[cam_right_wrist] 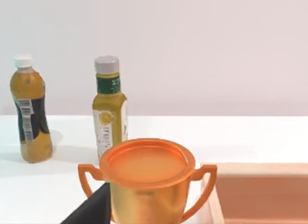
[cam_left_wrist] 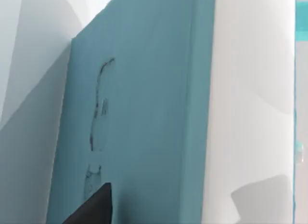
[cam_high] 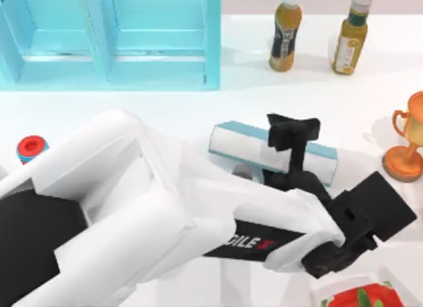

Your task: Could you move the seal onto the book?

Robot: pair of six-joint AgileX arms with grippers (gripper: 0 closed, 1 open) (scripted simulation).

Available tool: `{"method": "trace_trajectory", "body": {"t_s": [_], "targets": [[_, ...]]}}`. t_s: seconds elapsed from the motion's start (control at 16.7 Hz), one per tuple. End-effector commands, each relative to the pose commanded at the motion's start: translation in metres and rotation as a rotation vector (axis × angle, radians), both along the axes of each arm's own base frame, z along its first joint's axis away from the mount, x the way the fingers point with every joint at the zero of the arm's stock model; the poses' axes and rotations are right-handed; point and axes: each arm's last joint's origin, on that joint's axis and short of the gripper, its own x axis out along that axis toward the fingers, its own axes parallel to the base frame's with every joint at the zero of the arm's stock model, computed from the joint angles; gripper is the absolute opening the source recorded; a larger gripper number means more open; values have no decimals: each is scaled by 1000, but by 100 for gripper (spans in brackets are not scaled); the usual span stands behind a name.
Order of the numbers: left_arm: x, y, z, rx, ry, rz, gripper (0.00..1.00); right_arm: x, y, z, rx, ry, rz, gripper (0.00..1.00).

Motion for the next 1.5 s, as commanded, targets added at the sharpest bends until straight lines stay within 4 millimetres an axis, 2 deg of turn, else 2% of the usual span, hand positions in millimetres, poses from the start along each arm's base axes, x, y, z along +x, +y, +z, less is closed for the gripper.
{"method": "trace_trajectory", "body": {"t_s": [0.12, 0.3, 0.48, 0.66, 0.9, 1.08, 1.38, 1.5], "targets": [[-5, -4, 12, -40, -2, -13, 100, 0, 0, 0, 0, 0, 0, 100], [-26, -15, 47, -159, 5, -52, 100, 0, 0, 0, 0, 0, 0, 100], [-60, -21, 80, -271, 47, -95, 100, 0, 0, 0, 0, 0, 0, 100], [-95, -20, 95, -328, 102, -98, 100, 0, 0, 0, 0, 0, 0, 100], [-123, -10, 86, -283, 118, -36, 100, 0, 0, 0, 0, 0, 0, 100], [-137, -2, 64, -177, 77, -2, 100, 0, 0, 0, 0, 0, 0, 100], [-149, 3, 15, -16, 6, 3, 100, 0, 0, 0, 0, 0, 0, 100], [-150, 3, 10, 1, 0, 0, 100, 0, 0, 0, 0, 0, 0, 100]]}}
